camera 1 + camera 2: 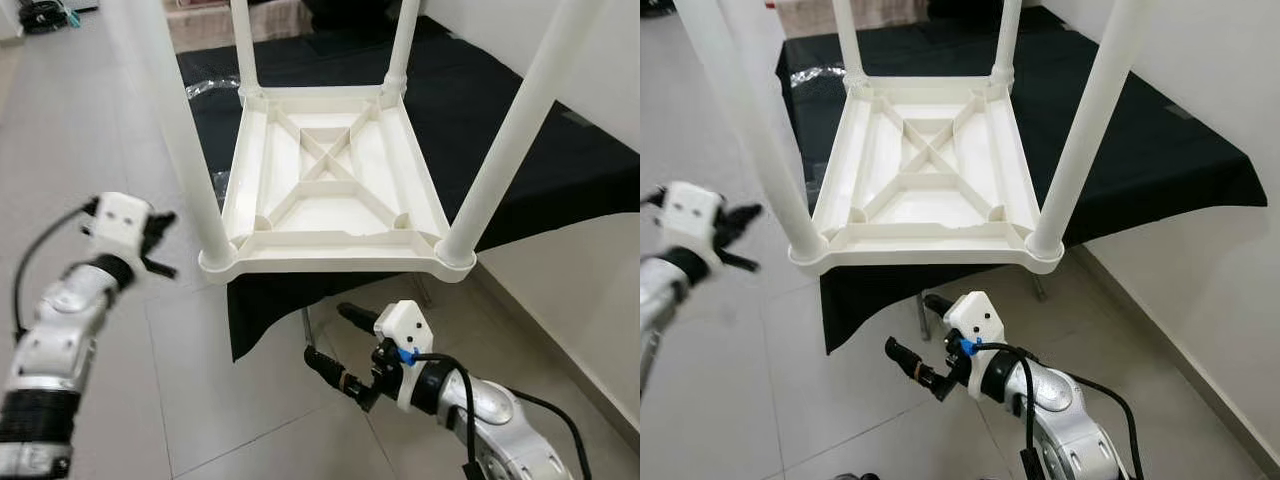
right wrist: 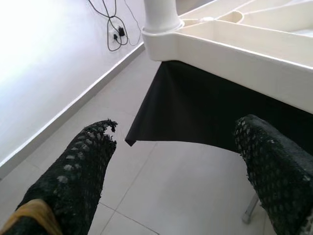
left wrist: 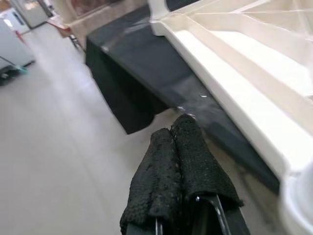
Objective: Building children table
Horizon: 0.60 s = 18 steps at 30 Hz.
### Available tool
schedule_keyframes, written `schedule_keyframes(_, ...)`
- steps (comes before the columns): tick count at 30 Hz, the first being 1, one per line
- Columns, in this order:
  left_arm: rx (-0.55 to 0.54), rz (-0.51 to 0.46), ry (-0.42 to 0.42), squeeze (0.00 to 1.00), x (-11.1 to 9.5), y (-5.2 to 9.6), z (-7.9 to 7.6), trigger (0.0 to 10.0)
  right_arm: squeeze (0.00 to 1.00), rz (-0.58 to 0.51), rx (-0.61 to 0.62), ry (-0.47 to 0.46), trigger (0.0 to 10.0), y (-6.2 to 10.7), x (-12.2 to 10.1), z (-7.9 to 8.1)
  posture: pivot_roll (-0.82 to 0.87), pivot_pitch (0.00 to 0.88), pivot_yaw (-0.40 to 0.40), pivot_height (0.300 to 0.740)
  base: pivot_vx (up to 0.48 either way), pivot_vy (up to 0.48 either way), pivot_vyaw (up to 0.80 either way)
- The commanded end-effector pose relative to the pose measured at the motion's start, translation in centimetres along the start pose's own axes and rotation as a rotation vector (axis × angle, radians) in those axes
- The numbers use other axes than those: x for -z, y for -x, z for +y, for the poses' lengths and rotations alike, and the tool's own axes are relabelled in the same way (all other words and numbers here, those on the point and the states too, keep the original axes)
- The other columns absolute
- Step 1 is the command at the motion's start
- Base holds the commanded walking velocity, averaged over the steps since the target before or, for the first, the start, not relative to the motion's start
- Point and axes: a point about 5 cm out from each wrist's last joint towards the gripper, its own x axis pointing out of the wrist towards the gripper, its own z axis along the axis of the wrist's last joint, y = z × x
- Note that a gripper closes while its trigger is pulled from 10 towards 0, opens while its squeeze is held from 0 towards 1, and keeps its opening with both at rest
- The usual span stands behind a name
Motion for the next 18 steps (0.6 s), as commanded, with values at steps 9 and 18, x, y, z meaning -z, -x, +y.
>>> schedule_keyframes(9, 0.152, -0.021, 0.148, 0.00, 1.2, 1.2, -0.9, 10.0, 0.00, 0.008, 0.005, -0.016, 10.0, 0.5, 0.0, 0.2, -0.08, 0.209, -0.002, 0.740, 0.000, 0.000, 0.00)
schedule_keyframes(18, 0.299, 0.101, 0.127, 0.00, 3.8, 4.8, -0.9, 10.0, 0.00, 0.006, 0.003, -0.029, 10.0, 0.5, 0.0, 0.3, -0.07, 0.216, 0.001, 0.740, 0.000, 0.000, 0.00)
